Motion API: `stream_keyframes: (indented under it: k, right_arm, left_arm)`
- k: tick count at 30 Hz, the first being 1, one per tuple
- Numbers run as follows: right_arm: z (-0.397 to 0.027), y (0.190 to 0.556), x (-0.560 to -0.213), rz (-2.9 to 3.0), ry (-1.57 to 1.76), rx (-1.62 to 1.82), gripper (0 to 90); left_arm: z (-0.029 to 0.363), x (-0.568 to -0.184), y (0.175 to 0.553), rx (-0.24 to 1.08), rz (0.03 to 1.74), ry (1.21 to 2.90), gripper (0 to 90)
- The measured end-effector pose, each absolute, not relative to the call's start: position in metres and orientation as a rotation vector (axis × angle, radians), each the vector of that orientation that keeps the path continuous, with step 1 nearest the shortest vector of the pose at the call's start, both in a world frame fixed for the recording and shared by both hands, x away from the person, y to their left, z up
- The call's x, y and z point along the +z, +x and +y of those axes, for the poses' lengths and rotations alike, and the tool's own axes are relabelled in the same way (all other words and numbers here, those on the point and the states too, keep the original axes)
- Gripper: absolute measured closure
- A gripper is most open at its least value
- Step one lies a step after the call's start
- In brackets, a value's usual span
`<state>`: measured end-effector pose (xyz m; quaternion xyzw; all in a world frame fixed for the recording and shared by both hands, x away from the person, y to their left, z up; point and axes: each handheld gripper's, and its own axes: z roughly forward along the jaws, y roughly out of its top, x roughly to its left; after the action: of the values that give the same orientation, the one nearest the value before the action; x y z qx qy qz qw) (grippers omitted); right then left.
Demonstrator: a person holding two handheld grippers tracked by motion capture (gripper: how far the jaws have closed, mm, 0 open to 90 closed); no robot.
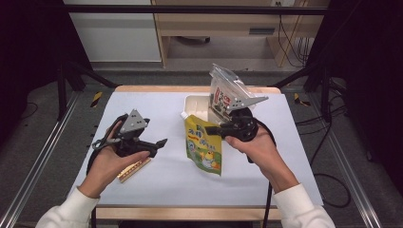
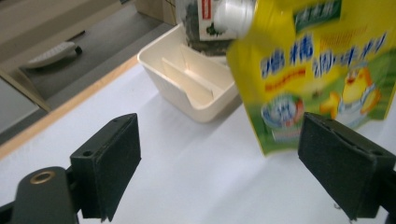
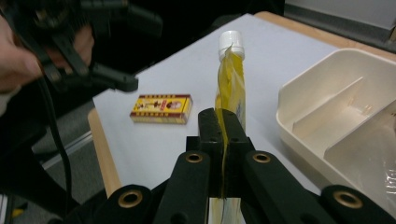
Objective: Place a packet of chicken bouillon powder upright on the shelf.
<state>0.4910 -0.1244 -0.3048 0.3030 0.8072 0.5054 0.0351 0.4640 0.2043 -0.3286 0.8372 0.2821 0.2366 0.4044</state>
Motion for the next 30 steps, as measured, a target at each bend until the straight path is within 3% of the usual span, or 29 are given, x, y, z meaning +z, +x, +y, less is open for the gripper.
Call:
stream_keyframes:
  k: [12,30]
  right_arm:
    - [-0.134,0.491,-0.278,2.229,1.042,1.759,90.0]
    - [-0.119,0.516,-0.258,2.001,1.088,1.756,90.0]
  left_arm:
    - [0.223,-0.413,0.425,0.553,0.816,2.066,11.1]
    - [0.245,-0.439,0.409,0.594,0.915,2.019,9.4]
